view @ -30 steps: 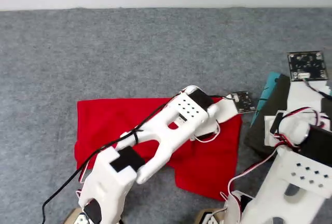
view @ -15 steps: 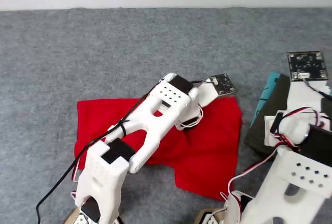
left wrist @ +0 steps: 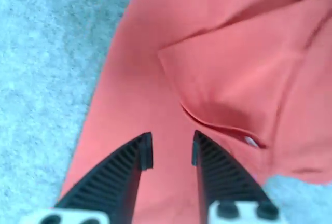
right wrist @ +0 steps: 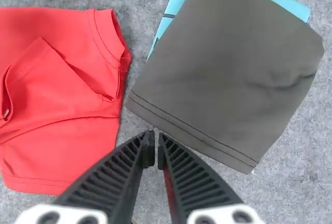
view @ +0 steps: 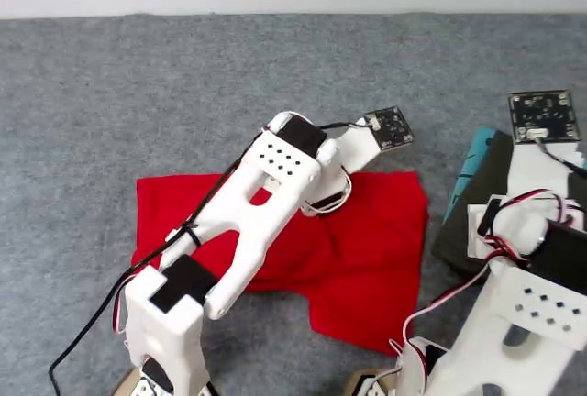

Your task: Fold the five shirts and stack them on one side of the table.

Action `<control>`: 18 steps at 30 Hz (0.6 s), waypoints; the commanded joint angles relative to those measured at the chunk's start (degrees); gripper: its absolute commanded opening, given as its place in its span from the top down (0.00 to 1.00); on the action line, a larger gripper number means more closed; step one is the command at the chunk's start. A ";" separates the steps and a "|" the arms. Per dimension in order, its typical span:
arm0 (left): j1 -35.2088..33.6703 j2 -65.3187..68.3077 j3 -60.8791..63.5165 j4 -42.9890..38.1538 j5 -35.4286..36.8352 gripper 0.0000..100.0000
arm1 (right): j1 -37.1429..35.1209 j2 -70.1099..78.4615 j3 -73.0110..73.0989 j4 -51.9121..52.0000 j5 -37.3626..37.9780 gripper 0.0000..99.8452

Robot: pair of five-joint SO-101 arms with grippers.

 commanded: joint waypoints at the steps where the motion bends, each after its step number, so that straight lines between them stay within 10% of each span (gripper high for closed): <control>1: 4.40 -4.84 -1.98 3.96 -0.26 0.86 | 0.66 -0.92 -0.62 1.98 -0.62 0.98; 18: -2.29 0.18 13.23 -5.10 -3.43 0.86 | 0.66 -0.92 -0.44 2.07 -0.62 0.98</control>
